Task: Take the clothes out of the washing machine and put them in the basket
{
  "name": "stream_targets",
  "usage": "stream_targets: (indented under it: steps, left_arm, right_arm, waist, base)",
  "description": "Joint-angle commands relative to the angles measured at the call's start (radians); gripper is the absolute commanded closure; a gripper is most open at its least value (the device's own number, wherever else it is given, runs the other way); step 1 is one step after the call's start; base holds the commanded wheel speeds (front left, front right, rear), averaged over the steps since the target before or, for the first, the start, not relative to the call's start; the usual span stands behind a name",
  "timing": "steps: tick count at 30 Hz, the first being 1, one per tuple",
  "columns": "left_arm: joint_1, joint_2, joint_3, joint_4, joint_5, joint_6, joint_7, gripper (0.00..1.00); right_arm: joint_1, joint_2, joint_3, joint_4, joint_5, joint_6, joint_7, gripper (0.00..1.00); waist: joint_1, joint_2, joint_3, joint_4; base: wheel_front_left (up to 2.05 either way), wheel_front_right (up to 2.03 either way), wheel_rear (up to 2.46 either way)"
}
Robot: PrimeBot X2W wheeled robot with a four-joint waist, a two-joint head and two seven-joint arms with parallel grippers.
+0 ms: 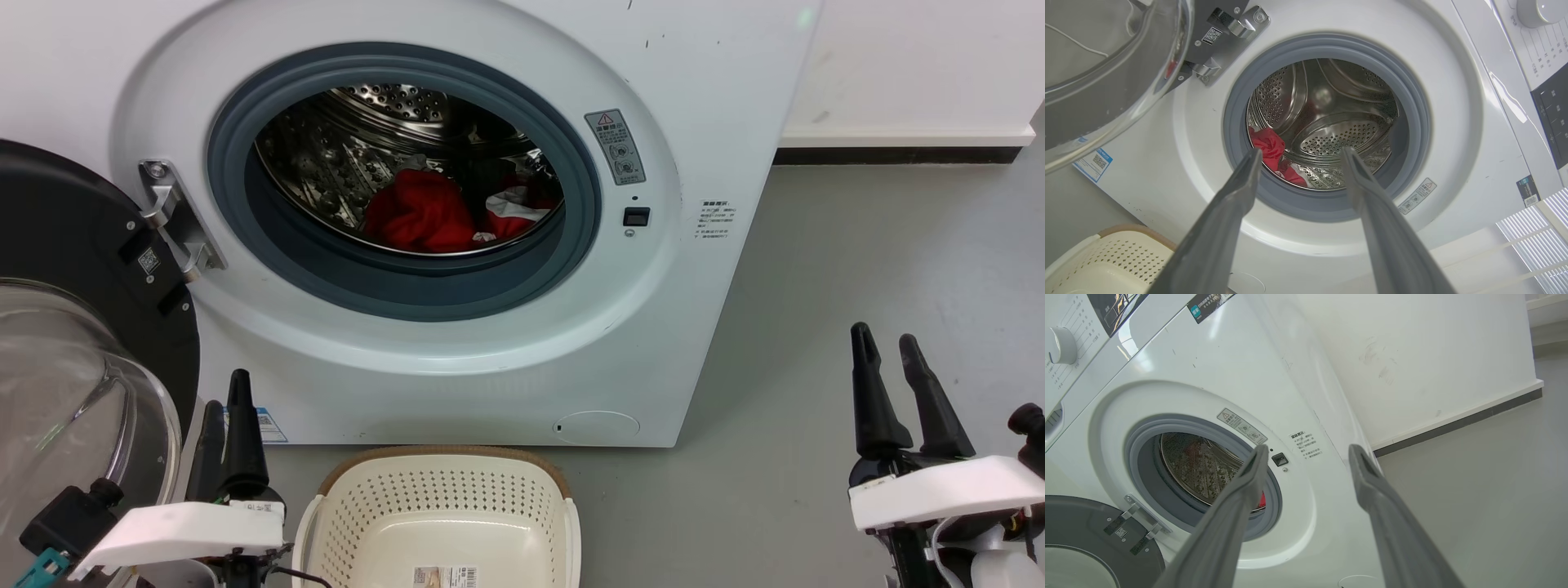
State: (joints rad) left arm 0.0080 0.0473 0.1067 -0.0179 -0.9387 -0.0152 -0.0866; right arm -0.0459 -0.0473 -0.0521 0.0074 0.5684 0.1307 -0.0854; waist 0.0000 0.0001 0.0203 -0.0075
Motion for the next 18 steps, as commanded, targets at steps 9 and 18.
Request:
stream_targets:
  steps: [9, 18]
  left_arm:
    - [0.008, 0.003, -0.033, -0.051, 0.185, -0.015, -0.033, 0.00]
    - [0.020, 0.003, -0.101, -0.093, 0.376, 0.003, -0.058, 0.00]
  right_arm:
    - [0.013, -0.005, 0.032, -0.027, -0.164, 0.000, -0.034, 0.00]
    - [0.025, -0.005, 0.034, -0.042, -0.297, 0.000, -0.059, 0.00]
  waist:
    - [0.0000, -0.0001, 0.002, -0.002]
    - [0.0000, -0.0001, 0.004, -0.005]
  base:
    - [0.00, 0.00, 0.00]
    - [0.00, 0.00, 0.00]
